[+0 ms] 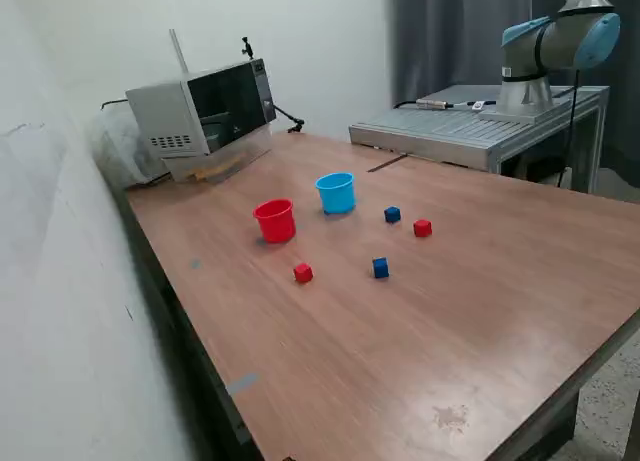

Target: Place red objects in the red bin, and blue objects in the blue bin.

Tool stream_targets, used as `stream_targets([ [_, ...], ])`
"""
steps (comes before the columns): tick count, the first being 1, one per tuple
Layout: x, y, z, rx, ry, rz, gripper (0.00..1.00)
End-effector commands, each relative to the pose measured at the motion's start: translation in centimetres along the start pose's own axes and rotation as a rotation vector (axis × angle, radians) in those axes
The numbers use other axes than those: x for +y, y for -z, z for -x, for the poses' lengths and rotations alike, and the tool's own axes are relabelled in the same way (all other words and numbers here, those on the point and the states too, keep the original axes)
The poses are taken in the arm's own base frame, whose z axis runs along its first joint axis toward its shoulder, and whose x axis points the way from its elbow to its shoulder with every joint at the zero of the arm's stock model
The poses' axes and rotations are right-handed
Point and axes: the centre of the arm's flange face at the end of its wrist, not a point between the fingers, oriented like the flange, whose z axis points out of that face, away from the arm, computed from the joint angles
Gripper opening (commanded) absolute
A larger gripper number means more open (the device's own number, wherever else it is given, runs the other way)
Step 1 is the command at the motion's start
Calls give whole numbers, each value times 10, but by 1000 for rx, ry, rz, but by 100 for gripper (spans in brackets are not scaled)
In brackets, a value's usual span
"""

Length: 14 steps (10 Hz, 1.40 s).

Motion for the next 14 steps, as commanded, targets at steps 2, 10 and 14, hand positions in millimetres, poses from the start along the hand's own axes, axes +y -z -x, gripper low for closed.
stream_targets([
  [2, 0, 0, 0, 0, 0, 0, 100],
  [10, 4, 5, -8, 4, 20, 27, 100],
  [14, 43, 67, -48, 59, 58, 421, 100],
])
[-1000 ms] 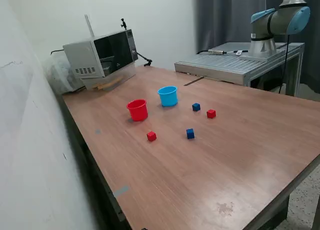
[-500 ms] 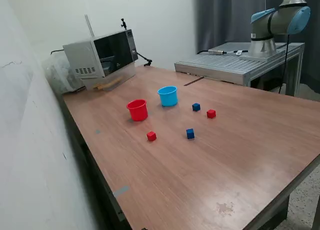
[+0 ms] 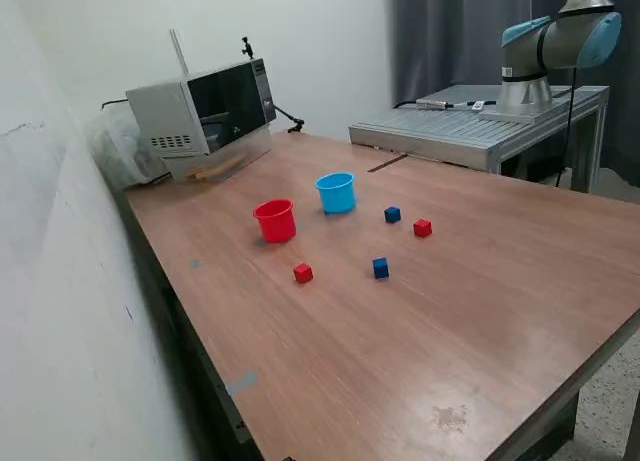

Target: Place red objects in the red bin, and blue objects in the blue bin.

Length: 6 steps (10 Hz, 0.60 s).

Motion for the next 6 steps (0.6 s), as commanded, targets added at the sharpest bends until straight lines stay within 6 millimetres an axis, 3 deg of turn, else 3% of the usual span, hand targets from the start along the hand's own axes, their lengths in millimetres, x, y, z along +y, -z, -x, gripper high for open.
stream_targets([
  [1, 42, 13, -17, 37, -57, 206, 100],
  [3, 75, -5, -26, 55, -84, 286, 100],
  [6, 130, -67, -32, 56, -95, 299, 100],
])
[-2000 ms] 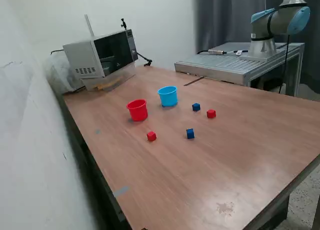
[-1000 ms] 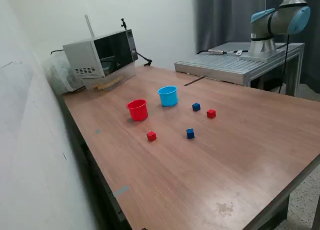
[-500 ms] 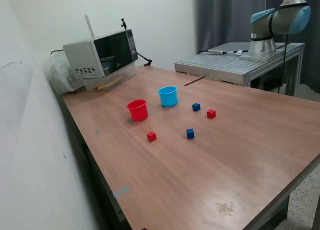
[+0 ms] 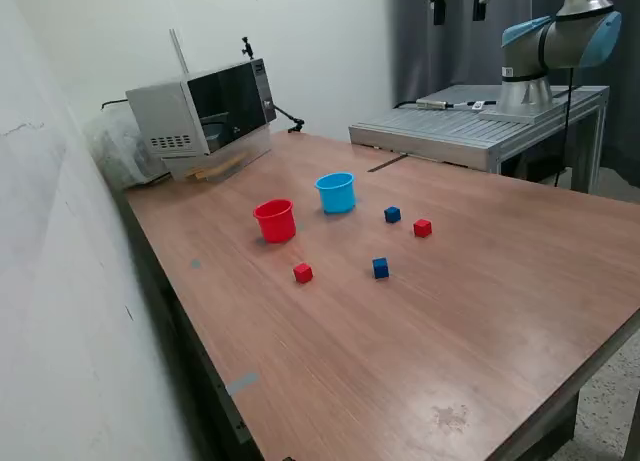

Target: Place red objects in the red bin, and blue objects in the blue bin.

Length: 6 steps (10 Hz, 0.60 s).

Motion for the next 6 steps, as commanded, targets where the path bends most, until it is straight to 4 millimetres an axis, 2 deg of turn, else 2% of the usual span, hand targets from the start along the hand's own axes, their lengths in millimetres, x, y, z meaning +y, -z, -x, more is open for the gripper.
stream_targets([
  [1, 26, -81, -5, -5, -11, -7, 100],
  [2, 31, -118, -6, -13, -8, -32, 100],
  [3, 41, -153, 12, -22, -41, -43, 100],
  [6, 61, -228, 30, -53, -65, -67, 100],
])
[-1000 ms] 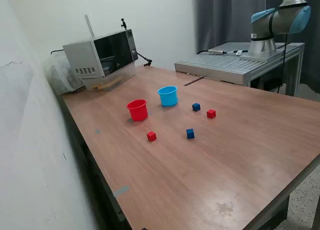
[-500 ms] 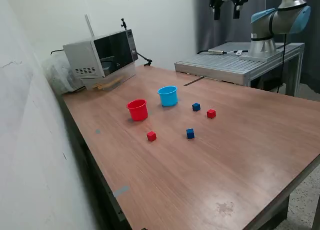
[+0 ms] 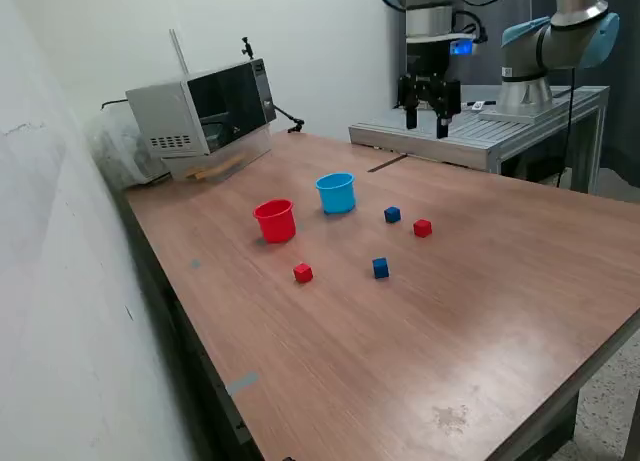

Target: Place red objects in the red bin, and blue objects in the blue bin.

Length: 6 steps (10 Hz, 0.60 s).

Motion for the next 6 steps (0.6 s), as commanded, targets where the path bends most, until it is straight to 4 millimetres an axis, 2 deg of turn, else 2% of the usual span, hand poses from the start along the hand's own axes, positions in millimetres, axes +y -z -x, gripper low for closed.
stream_targets([
  [1, 27, -57, 33, -26, -53, -43, 100],
  [3, 35, -89, 40, -29, -37, -56, 100],
  [6, 38, -117, 42, -30, -38, -64, 100],
])
